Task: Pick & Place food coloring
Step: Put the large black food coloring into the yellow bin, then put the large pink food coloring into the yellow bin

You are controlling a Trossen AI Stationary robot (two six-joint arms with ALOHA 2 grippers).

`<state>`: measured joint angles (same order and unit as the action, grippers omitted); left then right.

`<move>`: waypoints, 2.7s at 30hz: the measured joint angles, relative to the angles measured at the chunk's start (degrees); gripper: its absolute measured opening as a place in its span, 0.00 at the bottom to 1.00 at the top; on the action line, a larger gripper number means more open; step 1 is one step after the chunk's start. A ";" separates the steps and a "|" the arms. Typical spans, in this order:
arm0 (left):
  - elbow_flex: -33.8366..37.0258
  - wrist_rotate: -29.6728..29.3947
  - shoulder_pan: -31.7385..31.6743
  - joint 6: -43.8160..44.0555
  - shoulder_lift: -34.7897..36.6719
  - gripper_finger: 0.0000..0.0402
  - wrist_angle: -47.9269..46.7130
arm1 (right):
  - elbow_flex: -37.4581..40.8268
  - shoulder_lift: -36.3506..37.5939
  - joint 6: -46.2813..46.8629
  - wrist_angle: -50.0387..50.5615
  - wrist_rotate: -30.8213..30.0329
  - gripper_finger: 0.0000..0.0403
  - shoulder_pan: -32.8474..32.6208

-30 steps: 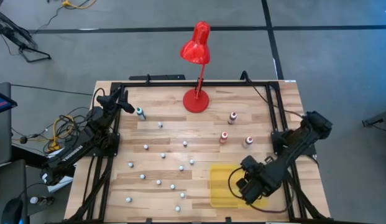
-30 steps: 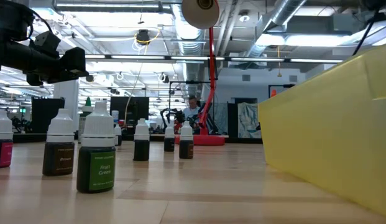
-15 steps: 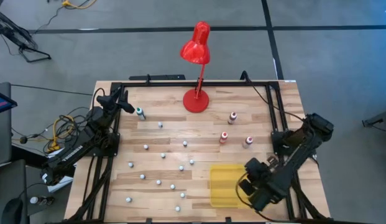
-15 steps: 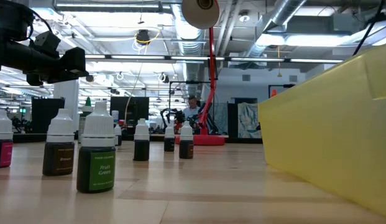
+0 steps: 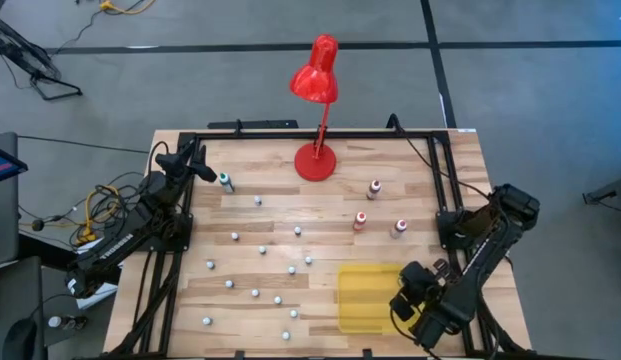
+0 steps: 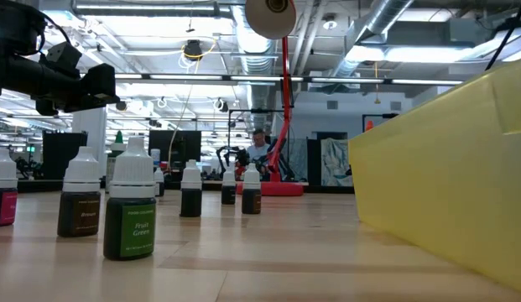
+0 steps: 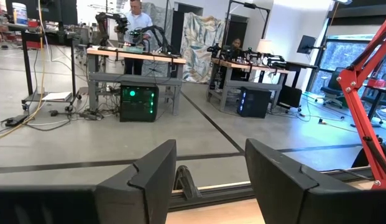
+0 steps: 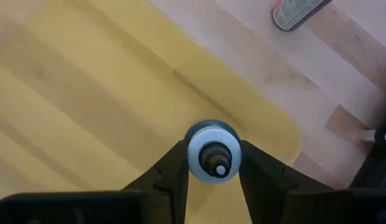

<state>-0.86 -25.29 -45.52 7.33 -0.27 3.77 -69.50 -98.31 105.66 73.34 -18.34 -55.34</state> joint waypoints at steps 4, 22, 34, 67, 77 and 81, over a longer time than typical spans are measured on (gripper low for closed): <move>0.00 0.01 0.00 0.00 0.00 0.46 0.00 | 0.18 0.07 -0.04 -0.03 -0.05 0.29 0.87; 0.00 0.01 0.00 0.00 0.00 0.46 0.00 | -0.59 1.71 -2.77 3.64 6.95 0.59 6.05; 0.00 0.01 -0.01 0.00 0.00 0.46 0.00 | -3.62 14.88 -5.68 15.21 -3.74 0.62 11.33; 0.00 0.00 0.00 0.00 0.02 0.46 0.00 | 23.57 32.64 -37.17 -12.68 7.93 0.62 44.40; 0.00 0.01 0.00 0.00 0.02 0.46 0.00 | 24.88 32.64 -36.82 -13.01 9.36 0.56 44.40; 0.00 0.00 0.01 0.00 0.01 0.46 0.00 | 24.88 32.64 -36.77 -13.01 9.43 0.46 44.40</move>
<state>-0.86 -25.28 -45.52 7.33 -0.26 3.77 -44.62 -65.67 68.90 60.34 -8.91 -10.94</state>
